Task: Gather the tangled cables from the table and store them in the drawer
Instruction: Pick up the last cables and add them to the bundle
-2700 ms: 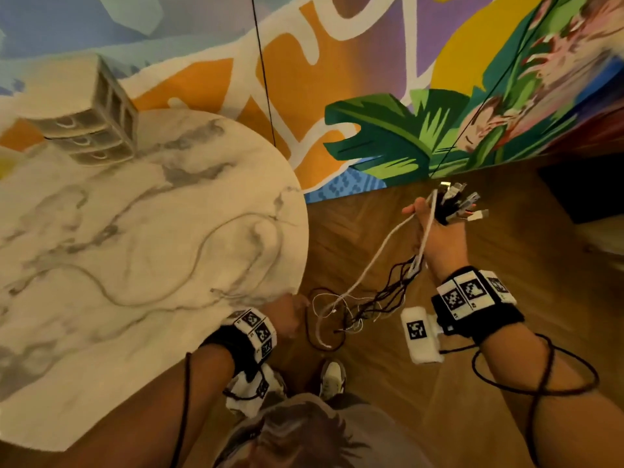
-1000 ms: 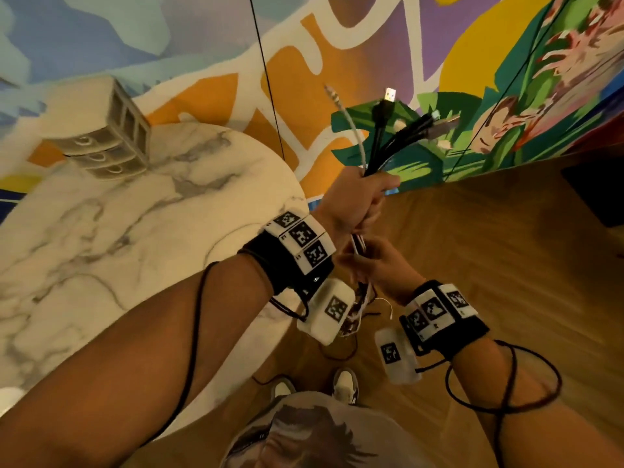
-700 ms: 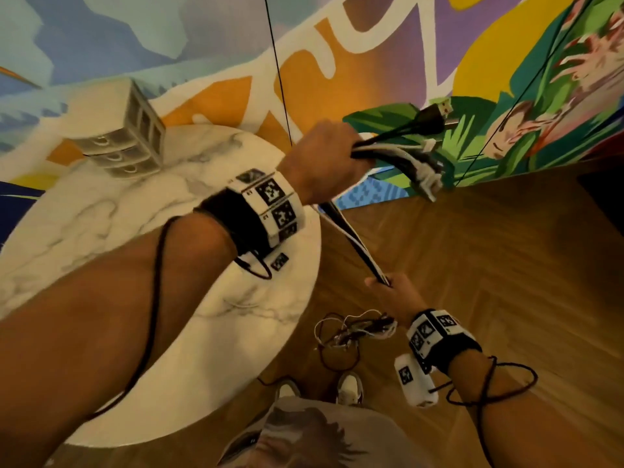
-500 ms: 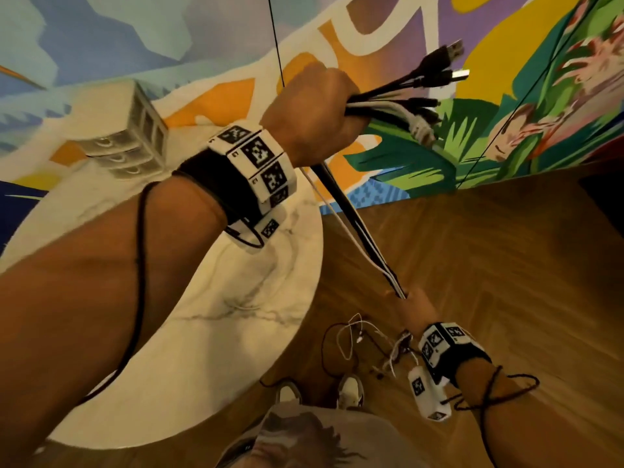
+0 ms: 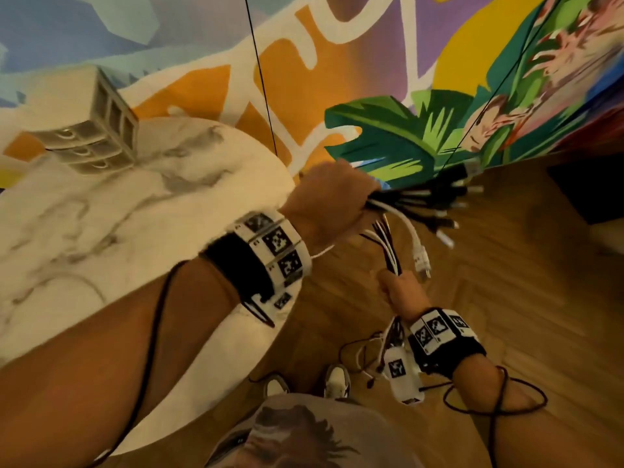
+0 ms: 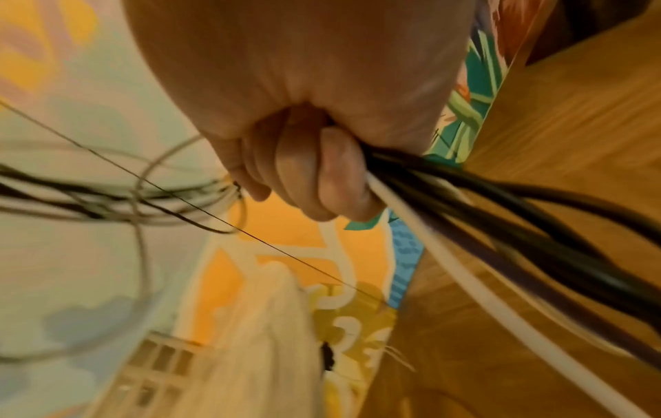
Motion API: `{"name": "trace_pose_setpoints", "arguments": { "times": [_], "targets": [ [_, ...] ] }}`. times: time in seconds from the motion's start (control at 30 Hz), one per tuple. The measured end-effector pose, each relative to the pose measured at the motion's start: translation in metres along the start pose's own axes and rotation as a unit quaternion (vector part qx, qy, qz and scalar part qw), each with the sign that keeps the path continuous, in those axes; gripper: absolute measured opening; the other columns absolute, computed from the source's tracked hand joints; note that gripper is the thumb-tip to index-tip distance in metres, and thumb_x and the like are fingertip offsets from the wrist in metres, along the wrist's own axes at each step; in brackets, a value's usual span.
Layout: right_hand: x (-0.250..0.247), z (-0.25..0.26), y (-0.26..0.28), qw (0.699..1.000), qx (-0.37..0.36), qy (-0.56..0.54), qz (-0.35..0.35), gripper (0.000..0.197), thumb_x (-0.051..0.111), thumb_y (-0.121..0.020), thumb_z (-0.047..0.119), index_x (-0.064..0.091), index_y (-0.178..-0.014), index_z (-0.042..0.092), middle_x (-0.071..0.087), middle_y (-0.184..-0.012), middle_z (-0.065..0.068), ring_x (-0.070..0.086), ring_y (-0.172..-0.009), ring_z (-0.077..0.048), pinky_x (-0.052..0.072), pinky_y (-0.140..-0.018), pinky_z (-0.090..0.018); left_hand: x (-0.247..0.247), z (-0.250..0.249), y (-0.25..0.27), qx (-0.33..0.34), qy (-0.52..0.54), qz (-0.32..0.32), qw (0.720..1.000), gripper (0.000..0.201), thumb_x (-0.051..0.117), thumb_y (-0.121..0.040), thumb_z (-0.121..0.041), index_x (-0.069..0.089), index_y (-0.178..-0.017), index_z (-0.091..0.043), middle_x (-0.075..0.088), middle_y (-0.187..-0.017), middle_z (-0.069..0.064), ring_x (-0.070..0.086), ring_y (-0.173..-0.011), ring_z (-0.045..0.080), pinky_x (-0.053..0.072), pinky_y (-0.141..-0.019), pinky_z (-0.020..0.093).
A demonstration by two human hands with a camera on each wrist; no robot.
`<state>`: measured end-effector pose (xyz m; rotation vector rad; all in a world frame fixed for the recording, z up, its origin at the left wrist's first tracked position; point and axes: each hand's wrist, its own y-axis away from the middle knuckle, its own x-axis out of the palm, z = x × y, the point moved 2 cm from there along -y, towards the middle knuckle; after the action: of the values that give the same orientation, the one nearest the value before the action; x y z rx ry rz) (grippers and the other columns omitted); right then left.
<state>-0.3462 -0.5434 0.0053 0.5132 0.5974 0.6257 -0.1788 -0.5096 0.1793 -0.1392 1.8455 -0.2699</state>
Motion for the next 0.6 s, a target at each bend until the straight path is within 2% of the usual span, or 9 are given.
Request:
{"name": "trace_pose_setpoints", "arguments": {
  "times": [0.07, 0.13, 0.23, 0.3, 0.33, 0.4, 0.47, 0.5, 0.6],
  "targets": [
    [0.002, 0.011, 0.004, 0.994, 0.004, -0.111, 0.009, 0.045, 0.05, -0.092, 0.012, 0.044, -0.048, 0.019, 0.036, -0.04, 0.003, 0.03, -0.042, -0.015, 0.023, -0.046, -0.026, 0.035, -0.005, 0.008, -0.006, 0.014, 0.104, 0.994, 0.03, 0.047, -0.091, -0.032, 0.064, -0.076, -0.014, 0.064, -0.071, 0.007, 0.054, -0.061, 0.023, 0.046, -0.06, 0.039],
    [0.005, 0.026, 0.011, 0.989, -0.032, -0.141, 0.024, 0.048, 0.045, -0.093, 0.012, 0.043, -0.047, 0.025, 0.037, -0.042, 0.009, 0.031, -0.04, -0.013, 0.024, -0.044, -0.022, 0.062, -0.004, 0.017, -0.063, 0.067, 0.136, 0.986, 0.034, 0.043, -0.093, -0.04, 0.064, -0.087, -0.014, 0.066, -0.085, 0.006, 0.061, -0.077, 0.024, 0.048, -0.07, 0.041],
    [0.0, 0.051, 0.029, 0.987, -0.054, -0.15, 0.037, 0.042, 0.048, -0.093, 0.016, 0.04, -0.052, 0.023, 0.034, -0.047, 0.004, 0.027, -0.04, -0.013, 0.021, -0.045, -0.024, 0.077, 0.0, 0.032, -0.155, 0.184, 0.058, 0.969, 0.045, 0.038, -0.088, -0.058, 0.067, -0.09, -0.023, 0.067, -0.084, -0.005, 0.063, -0.078, 0.011, 0.05, -0.068, 0.034],
    [-0.004, 0.064, 0.038, 0.984, -0.095, -0.138, 0.06, 0.043, 0.048, -0.095, 0.017, 0.038, -0.054, 0.023, 0.032, -0.045, 0.004, 0.025, -0.037, -0.012, 0.02, -0.044, -0.024, 0.068, 0.0, 0.034, -0.229, 0.278, 0.02, 0.933, 0.034, 0.058, -0.085, -0.052, 0.063, -0.063, -0.026, 0.06, -0.056, -0.013, 0.054, -0.055, -0.002, 0.039, -0.052, 0.016],
    [-0.004, 0.071, 0.042, 0.984, -0.123, -0.113, 0.063, 0.041, 0.049, -0.096, 0.016, 0.041, -0.056, 0.025, 0.036, -0.042, 0.008, 0.029, -0.035, -0.009, 0.023, -0.042, -0.023, 0.062, 0.0, 0.032, -0.26, 0.31, 0.018, 0.914, 0.037, 0.066, -0.081, -0.047, 0.056, -0.052, -0.027, 0.053, -0.044, -0.014, 0.048, -0.045, -0.002, 0.032, -0.047, 0.013],
    [0.001, 0.084, 0.05, 0.978, -0.18, -0.079, 0.068, 0.038, 0.047, -0.096, 0.009, 0.044, -0.063, 0.029, 0.044, -0.039, 0.014, 0.037, -0.032, -0.001, 0.029, -0.039, -0.019, 0.052, -0.004, 0.026, -0.277, 0.344, 0.034, 0.896, 0.039, 0.072, -0.077, -0.043, 0.053, -0.048, -0.024, 0.051, -0.043, -0.01, 0.046, -0.043, 0.0, 0.032, -0.048, 0.014],
    [0.006, 0.092, 0.053, 0.97, -0.209, -0.097, 0.073, 0.034, 0.048, -0.094, 0.004, 0.046, -0.069, 0.026, 0.045, -0.04, 0.014, 0.034, -0.034, -0.001, 0.028, -0.039, -0.021, 0.046, -0.01, 0.017, -0.278, 0.358, 0.035, 0.891, 0.031, 0.072, -0.078, -0.035, 0.062, -0.059, -0.012, 0.059, -0.056, 0.001, 0.054, -0.052, 0.011, 0.041, -0.053, 0.024],
    [0.006, 0.093, 0.055, 0.968, -0.204, -0.12, 0.076, 0.031, 0.05, -0.093, 0.002, 0.047, -0.07, 0.023, 0.044, -0.04, 0.013, 0.031, -0.035, -0.004, 0.027, -0.039, -0.022, 0.044, -0.013, 0.013, -0.278, 0.356, 0.029, 0.892, 0.029, 0.069, -0.08, -0.029, 0.062, -0.062, -0.007, 0.059, -0.058, 0.005, 0.053, -0.053, 0.013, 0.041, -0.053, 0.024],
    [-0.001, 0.072, 0.047, 0.968, -0.206, -0.138, 0.051, 0.038, 0.048, -0.09, -0.005, 0.042, -0.059, 0.016, 0.039, -0.041, 0.01, 0.03, -0.036, -0.006, 0.026, -0.042, -0.022, 0.025, -0.022, 0.001, -0.233, 0.29, -0.011, 0.928, 0.028, 0.062, -0.088, -0.027, 0.057, -0.063, -0.014, 0.049, -0.055, -0.006, 0.048, -0.05, 0.008, 0.034, -0.048, 0.013]
  ]
}}
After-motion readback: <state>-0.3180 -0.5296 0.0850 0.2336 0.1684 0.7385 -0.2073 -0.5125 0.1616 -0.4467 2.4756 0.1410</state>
